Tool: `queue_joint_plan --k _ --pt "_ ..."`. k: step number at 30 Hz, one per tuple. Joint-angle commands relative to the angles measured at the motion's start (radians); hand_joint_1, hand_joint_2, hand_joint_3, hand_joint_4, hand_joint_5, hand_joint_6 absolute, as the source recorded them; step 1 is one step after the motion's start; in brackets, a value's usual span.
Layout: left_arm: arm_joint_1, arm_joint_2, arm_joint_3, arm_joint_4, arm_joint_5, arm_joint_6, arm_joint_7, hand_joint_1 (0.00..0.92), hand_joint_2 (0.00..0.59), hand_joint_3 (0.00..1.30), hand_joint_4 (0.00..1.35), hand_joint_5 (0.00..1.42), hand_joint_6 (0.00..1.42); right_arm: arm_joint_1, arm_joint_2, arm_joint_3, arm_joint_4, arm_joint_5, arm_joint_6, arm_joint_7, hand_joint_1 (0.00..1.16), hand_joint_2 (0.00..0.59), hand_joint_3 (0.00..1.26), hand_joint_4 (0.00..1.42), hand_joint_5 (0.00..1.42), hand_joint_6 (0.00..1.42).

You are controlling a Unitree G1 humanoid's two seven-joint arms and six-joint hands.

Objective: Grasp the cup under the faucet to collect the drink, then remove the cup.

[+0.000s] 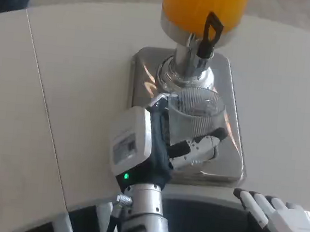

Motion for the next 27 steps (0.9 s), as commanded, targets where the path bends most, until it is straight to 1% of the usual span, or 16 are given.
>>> queue_joint_plan --k 1,3,4,6,8,12,15,16,18,19,22,25,27 --pt "-0.033 -0.023 -0.036 0.021 0.021 -0.005 0.043 0.47 0.108 0.59 0.67 1.09 1.39 0.002 -0.009 -0.015 -0.006 0.017 -0.002 0.011 0.56 0.421 0.0 0.0 0.0 0.0" --pt "-0.037 -0.025 -0.042 0.027 0.019 -0.003 0.049 0.425 0.131 0.47 0.45 0.93 1.3 -0.004 -0.009 -0.019 -0.001 0.019 0.001 0.014 0.56 0.421 0.0 0.0 0.0 0.0" --pt "-0.039 -0.026 -0.045 0.029 0.021 -0.001 0.052 0.406 0.134 0.44 0.39 0.87 1.24 -0.005 -0.008 -0.02 0.001 0.02 0.003 0.015 0.56 0.421 0.0 0.0 0.0 0.0" --pt "-0.045 -0.026 -0.053 0.031 0.025 0.007 0.056 0.373 0.14 0.42 0.33 0.79 1.17 -0.006 -0.006 -0.022 0.004 0.023 0.005 0.018 0.56 0.421 0.0 0.0 0.0 0.0" --pt "-0.055 -0.025 -0.06 0.036 0.032 0.026 0.057 0.35 0.138 0.41 0.32 0.74 1.14 -0.01 -0.005 -0.022 0.007 0.024 0.008 0.021 0.56 0.421 0.0 0.0 0.0 0.0" --pt "-0.07 -0.026 -0.056 0.05 0.039 0.052 0.057 0.332 0.143 0.4 0.3 0.71 1.09 -0.023 -0.002 -0.02 0.014 0.026 0.016 0.029 0.55 0.421 0.0 0.0 0.0 0.0" --pt "-0.081 -0.02 -0.056 0.057 0.049 0.074 0.062 0.307 0.133 0.4 0.29 0.67 1.0 -0.03 -0.003 -0.022 0.016 0.03 0.02 0.037 0.55 0.422 0.0 0.0 0.0 0.0" --pt "-0.086 -0.018 -0.056 0.058 0.051 0.083 0.063 0.293 0.13 0.4 0.28 0.64 0.96 -0.031 -0.005 -0.023 0.017 0.034 0.021 0.039 0.55 0.422 0.0 0.0 0.0 0.0" --pt "-0.096 -0.016 -0.052 0.059 0.055 0.114 0.061 0.261 0.12 0.36 0.21 0.54 0.74 -0.033 -0.007 -0.021 0.023 0.043 0.024 0.046 0.54 0.422 0.0 0.0 0.0 0.0" --pt "-0.099 -0.015 -0.05 0.058 0.055 0.125 0.06 0.245 0.118 0.35 0.18 0.5 0.66 -0.034 -0.008 -0.02 0.025 0.046 0.025 0.048 0.54 0.423 0.0 0.0 0.0 0.0" --pt "-0.102 -0.007 -0.053 0.047 0.05 0.137 0.053 0.19 0.095 0.29 0.12 0.42 0.49 -0.04 -0.011 -0.017 0.036 0.053 0.028 0.054 0.54 0.423 0.0 0.0 0.0 0.0" --pt "-0.103 0.006 -0.05 0.038 0.036 0.133 0.032 0.136 0.081 0.23 0.07 0.35 0.38 -0.045 -0.011 -0.016 0.051 0.064 0.034 0.05 0.53 0.423 0.0 0.0 0.0 0.0" --pt "-0.104 0.016 -0.045 0.034 0.024 0.122 0.019 0.118 0.073 0.22 0.07 0.34 0.37 -0.049 -0.01 -0.017 0.06 0.068 0.038 0.047 0.53 0.423 0.0 0.0 0.0 0.0"
